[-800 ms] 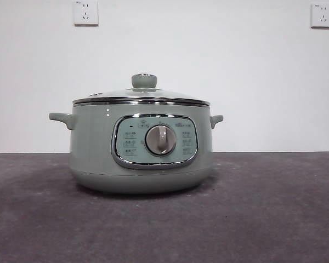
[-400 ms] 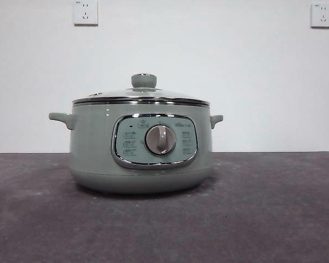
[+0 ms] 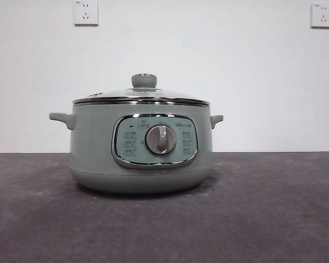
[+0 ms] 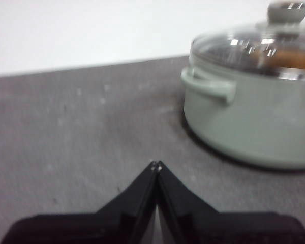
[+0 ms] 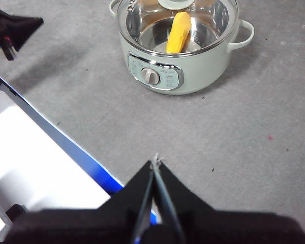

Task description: Pick up the corn,open the lid,put the corn in the pot,close the lid

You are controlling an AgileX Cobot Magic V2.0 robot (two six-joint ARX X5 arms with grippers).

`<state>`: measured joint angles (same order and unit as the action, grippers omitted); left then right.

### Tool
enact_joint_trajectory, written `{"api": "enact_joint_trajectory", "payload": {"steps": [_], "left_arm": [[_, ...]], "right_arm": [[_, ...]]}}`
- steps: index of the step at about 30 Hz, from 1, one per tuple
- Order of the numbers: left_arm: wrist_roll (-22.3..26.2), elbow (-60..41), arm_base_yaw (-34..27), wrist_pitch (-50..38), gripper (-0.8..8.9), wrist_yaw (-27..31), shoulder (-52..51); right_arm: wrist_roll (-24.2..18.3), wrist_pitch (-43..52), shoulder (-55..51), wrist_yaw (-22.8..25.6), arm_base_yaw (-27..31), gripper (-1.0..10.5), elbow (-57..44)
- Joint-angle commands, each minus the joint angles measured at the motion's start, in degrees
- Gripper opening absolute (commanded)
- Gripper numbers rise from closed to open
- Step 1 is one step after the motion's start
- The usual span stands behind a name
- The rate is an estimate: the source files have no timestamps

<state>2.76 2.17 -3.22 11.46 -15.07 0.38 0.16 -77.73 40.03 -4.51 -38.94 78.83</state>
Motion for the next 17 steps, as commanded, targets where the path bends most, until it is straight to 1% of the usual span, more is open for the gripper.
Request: {"api": "enact_joint_trajectory", "payload": {"steps": [1,17], "left_arm": [[-2.58,-1.14,-0.2,-0.94,-0.03,0.11,-0.02],[-2.54,-1.14,-0.22,-1.01,-0.03,0.09,0.68]], "right_arm": [[-0.24,-1.33,-0.07,0.07,-0.09,0.0,-0.35],[-0.24,-1.31,-0.07,0.09,-0.09,0.0,-0.35]]}}
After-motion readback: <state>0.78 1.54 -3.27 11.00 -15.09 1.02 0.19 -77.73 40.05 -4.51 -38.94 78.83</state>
